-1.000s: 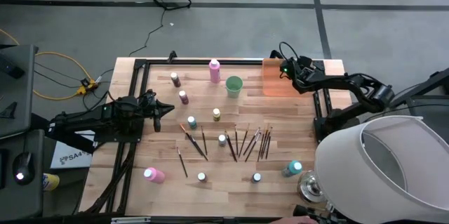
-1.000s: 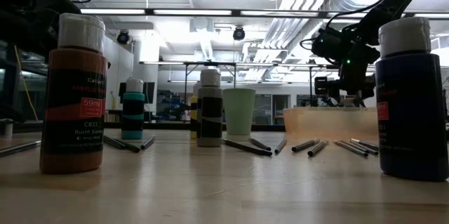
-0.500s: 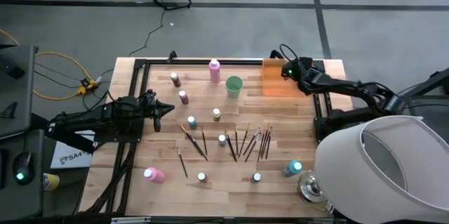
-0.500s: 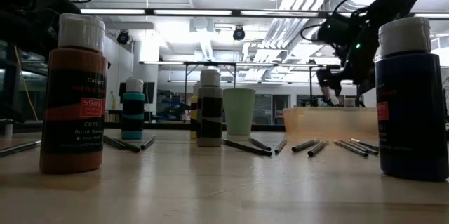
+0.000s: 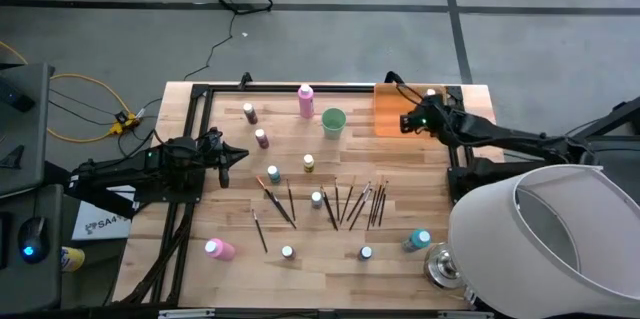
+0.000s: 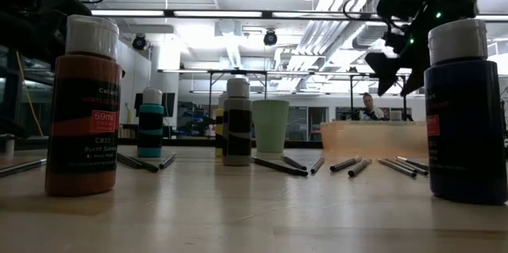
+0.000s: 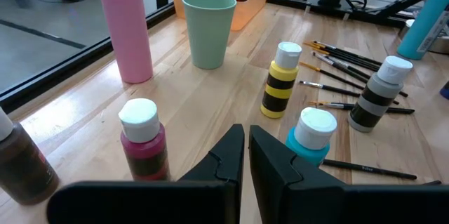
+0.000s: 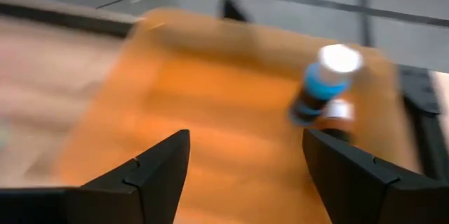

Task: Pick & Place Paint Supplies
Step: Put the large blue paint bottle into the orange bin

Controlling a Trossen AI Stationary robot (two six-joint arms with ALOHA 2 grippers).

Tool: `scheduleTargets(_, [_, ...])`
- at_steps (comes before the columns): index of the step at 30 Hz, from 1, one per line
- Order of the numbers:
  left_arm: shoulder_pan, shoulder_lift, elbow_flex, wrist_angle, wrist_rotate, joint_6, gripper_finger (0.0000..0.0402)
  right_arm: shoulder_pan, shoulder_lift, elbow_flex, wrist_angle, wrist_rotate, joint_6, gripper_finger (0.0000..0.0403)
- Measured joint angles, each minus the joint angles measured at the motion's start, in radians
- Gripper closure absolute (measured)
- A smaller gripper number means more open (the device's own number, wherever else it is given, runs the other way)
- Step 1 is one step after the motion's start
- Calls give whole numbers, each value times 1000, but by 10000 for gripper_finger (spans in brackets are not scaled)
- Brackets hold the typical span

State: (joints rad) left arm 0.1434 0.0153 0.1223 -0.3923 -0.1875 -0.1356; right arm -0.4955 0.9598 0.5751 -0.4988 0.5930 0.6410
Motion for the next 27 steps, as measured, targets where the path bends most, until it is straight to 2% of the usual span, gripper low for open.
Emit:
scheduleTargets(8, [0, 0, 0, 0, 0, 0, 380, 125, -27, 0, 16, -195, -156, 133])
scheduleTargets(16, [0, 0, 0, 0, 0, 0, 380, 254, -27, 0, 138, -542, -431, 133])
scheduleTargets(19, [0, 0, 0, 0, 0, 0, 380, 305, -23, 0, 192, -653, -483, 133])
scheduleTargets(23, [0, 0, 0, 0, 0, 0, 380, 379, 16, 44, 177, -675, -451, 133])
scheduleTargets(27, [0, 0, 0, 0, 0, 0, 380, 433, 72, 135, 104, -671, -309, 133])
